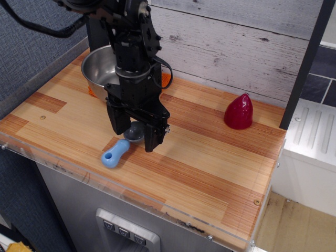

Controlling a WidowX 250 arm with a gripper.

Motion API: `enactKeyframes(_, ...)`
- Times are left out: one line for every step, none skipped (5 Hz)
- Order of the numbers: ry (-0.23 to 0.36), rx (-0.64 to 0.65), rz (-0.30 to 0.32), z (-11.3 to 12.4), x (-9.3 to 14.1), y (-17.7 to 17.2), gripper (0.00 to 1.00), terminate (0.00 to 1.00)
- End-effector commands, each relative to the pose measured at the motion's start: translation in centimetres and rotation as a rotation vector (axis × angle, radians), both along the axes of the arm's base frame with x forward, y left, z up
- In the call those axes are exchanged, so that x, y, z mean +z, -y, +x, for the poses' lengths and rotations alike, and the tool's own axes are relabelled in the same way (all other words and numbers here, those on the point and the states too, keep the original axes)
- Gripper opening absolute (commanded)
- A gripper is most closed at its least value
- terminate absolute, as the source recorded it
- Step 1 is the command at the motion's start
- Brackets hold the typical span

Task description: Put the spoon between the bowl and beet

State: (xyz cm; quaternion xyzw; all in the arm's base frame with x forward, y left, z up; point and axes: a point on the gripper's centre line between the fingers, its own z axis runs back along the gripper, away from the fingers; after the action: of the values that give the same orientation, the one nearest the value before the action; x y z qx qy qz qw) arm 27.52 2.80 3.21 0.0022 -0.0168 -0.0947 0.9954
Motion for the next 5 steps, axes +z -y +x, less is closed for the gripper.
enactKeyframes(0.002,-0.014,0.023,-0.3,0.1,-0.4,1.00,0.00)
enactKeyframes(-0.013,-0.008,0.033,-0.7,0.0,-0.7,1.00,0.00)
enactKeyframes(-0.020,0.003,0.040,-1.3,-0.1,-1.1,1.00,0.00)
enactKeyframes(-0.047,0.019,0.044,-1.8,-0.6,-1.3,1.00,0.00)
enactKeyframes(-0.083,0.031,0.043,-1.8,-1.5,-1.3,0.00,0.00)
